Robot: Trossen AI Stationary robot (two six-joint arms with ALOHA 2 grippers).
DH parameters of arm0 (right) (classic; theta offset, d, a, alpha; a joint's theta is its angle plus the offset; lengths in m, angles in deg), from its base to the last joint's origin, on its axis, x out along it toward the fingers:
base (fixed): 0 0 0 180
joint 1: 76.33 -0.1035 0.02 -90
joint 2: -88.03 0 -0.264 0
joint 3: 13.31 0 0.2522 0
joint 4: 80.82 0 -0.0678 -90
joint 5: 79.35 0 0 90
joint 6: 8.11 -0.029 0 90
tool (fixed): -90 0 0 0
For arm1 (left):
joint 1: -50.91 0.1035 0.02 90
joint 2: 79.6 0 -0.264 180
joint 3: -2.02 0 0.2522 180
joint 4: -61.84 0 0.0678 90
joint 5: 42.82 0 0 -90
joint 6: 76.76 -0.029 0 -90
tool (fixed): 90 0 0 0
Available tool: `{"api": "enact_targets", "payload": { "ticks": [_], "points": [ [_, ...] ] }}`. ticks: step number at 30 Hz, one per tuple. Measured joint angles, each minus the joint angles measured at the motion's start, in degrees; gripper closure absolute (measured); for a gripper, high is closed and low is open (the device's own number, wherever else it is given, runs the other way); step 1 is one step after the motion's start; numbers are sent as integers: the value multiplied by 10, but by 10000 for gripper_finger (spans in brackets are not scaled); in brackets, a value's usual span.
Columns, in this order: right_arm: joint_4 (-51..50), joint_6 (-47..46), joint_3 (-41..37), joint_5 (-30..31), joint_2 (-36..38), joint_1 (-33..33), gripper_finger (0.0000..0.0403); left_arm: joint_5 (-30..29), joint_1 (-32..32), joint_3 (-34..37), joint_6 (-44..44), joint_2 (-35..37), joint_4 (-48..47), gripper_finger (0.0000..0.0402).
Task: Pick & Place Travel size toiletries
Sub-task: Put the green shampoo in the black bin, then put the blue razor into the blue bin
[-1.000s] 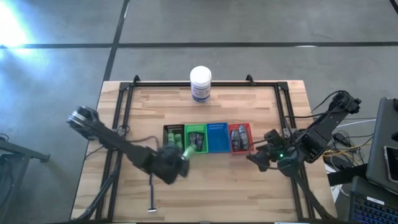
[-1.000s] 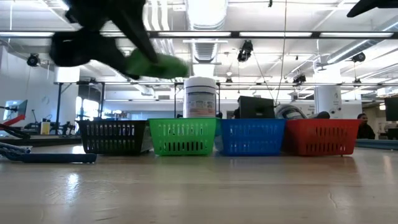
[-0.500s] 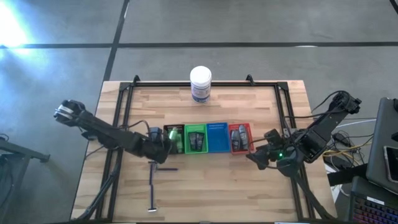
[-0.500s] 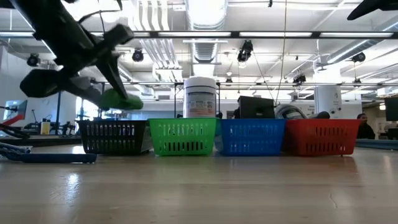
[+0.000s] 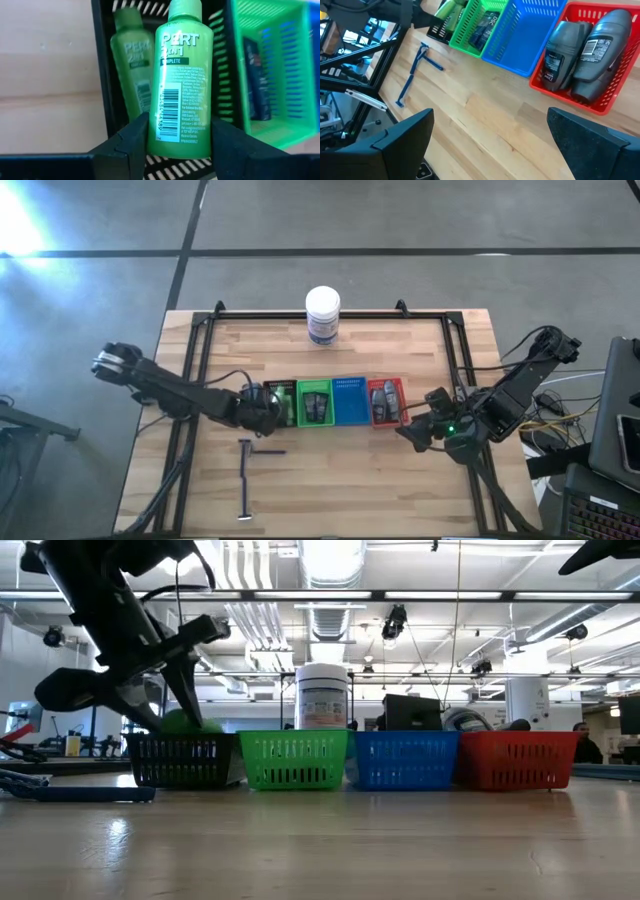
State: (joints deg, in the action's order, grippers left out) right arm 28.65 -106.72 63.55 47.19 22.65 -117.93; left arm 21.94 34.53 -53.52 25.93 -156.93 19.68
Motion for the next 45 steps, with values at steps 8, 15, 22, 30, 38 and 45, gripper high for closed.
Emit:
{"api": "enact_targets", "payload": {
  "ticks": [8, 15, 22, 30, 38, 45],
  "points": [
    [1, -4, 1, -7, 0, 0, 17, 16, 0, 0, -3, -18, 14, 225],
    [1, 6, 1, -9, 0, 0, 17, 26, 0, 0, -6, -18, 14, 196],
    [1, 10, 4, -12, 0, 0, 17, 48, -16, -9, -8, -17, 7, 156],
    [0, 32, 4, -12, 0, 0, 17, 48, -37, -33, -30, -16, -54, 134],
    [-1, 41, 3, -26, 0, 0, 17, 51, -66, -101, -190, -7, -73, 135],
    [-1, 63, 2, -39, 0, 0, 17, 145, -138, -144, -485, -10, -87, 135]
  ]
}}
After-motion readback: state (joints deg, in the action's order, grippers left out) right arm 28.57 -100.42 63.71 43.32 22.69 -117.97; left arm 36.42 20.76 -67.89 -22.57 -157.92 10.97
